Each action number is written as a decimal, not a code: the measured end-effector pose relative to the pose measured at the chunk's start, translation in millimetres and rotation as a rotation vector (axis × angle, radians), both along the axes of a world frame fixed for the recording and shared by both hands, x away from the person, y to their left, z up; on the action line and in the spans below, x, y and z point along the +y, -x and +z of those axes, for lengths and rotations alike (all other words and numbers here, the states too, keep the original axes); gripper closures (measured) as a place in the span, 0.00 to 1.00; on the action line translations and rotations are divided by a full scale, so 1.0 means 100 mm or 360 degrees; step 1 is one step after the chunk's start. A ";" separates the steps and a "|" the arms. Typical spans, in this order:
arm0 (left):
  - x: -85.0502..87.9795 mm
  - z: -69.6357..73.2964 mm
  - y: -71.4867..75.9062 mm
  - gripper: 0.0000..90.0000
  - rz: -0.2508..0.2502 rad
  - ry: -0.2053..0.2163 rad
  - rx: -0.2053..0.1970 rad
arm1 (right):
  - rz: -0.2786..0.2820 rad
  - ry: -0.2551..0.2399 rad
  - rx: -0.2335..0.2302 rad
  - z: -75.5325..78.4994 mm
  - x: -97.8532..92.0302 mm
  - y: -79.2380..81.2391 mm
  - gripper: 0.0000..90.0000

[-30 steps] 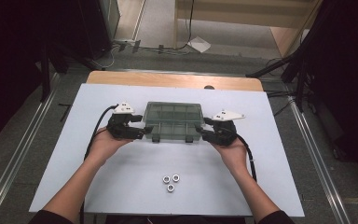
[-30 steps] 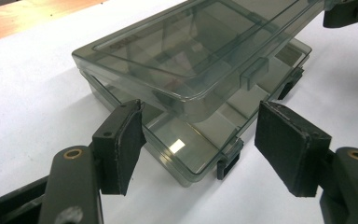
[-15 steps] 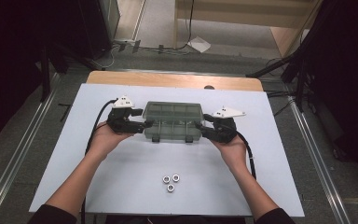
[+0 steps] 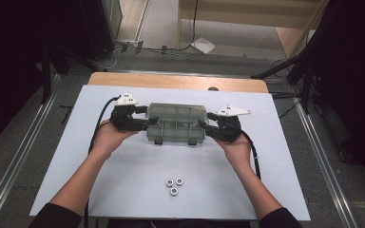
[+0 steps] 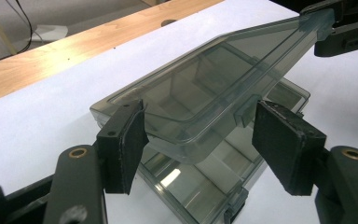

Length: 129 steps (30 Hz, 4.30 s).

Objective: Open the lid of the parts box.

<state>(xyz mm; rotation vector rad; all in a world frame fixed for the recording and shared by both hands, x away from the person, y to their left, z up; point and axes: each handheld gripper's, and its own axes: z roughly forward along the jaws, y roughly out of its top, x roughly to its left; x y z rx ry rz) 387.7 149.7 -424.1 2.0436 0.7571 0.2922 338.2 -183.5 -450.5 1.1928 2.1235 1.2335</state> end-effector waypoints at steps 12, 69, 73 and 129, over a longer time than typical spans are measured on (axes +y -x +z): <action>-0.01 0.09 -0.06 0.42 0.0006 -0.0005 0.0018 | -0.0009 -0.0052 0.0005 0.06 -0.02 -0.08 0.57; -0.06 0.17 -0.32 0.49 0.0065 -0.0023 -0.0031 | -0.0013 -0.0097 0.0055 0.30 -0.06 -0.29 0.59; -0.05 0.17 -0.33 0.52 0.0087 -0.0021 -0.0036 | -0.0025 -0.0089 0.0028 0.29 -0.05 -0.33 0.59; -0.08 0.00 -0.67 0.61 0.0245 0.0099 0.0053 | -0.0150 -0.0182 -0.0014 0.17 -0.06 -0.72 0.67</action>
